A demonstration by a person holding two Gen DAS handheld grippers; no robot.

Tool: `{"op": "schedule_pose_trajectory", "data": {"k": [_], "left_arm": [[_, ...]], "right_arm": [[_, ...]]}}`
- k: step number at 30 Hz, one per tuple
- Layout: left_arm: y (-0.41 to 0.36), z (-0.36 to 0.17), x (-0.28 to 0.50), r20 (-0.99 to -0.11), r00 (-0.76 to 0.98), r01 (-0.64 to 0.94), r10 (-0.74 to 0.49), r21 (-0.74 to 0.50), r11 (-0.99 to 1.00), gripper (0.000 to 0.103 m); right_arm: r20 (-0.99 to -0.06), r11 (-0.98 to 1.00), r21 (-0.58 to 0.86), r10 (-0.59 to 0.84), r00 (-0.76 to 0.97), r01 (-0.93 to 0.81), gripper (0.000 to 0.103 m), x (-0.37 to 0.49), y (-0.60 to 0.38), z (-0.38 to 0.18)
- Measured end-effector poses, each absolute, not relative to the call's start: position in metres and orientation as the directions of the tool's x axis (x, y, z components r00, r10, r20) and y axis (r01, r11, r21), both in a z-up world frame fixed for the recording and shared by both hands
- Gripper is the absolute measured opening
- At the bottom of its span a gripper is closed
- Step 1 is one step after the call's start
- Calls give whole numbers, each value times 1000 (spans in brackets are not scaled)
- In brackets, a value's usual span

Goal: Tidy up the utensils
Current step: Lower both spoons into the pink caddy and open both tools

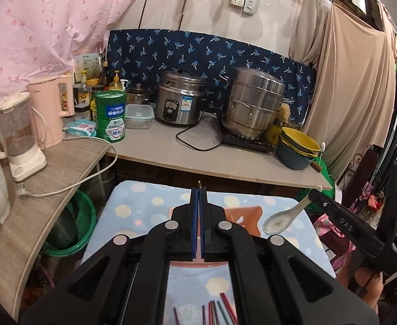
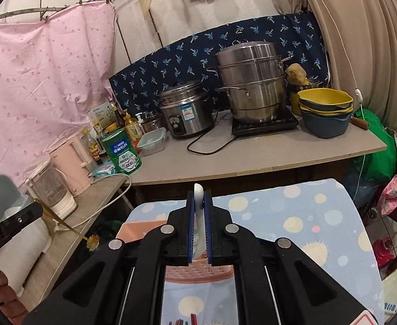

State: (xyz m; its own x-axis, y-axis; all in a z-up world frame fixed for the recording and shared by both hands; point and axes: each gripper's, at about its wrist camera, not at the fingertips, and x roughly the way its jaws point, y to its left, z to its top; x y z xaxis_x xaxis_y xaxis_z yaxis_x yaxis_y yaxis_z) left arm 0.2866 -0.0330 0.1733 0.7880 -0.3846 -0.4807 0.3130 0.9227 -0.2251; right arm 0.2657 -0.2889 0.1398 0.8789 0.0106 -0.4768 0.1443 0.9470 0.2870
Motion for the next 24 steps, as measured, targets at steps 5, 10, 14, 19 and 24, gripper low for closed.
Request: {"op": "schedule_pose_trajectory", "data": {"k": [5, 10, 14, 19, 24], "left_arm": [[-44, 158, 323, -518, 767, 296, -379, -239, 925, 0], [-54, 133, 345, -552, 751, 280, -362, -230, 932, 0], [-54, 115, 353, -578, 734, 269, -357, -235, 934, 0], [-56, 102, 355, -598, 728, 261, -337, -213, 942, 1], [-57, 96, 355, -607, 726, 251, -323, -203, 946, 1]], "right_arm": [[-514, 936, 316, 29, 857, 158, 7, 301, -300, 121], [-556, 940, 302, 40, 830, 157, 7, 319, -297, 96], [-581, 944, 291, 44, 813, 157, 7, 326, -295, 80], [-608, 947, 278, 44, 793, 160, 7, 330, -291, 64], [-618, 951, 266, 43, 785, 158, 9, 331, -288, 58]]}}
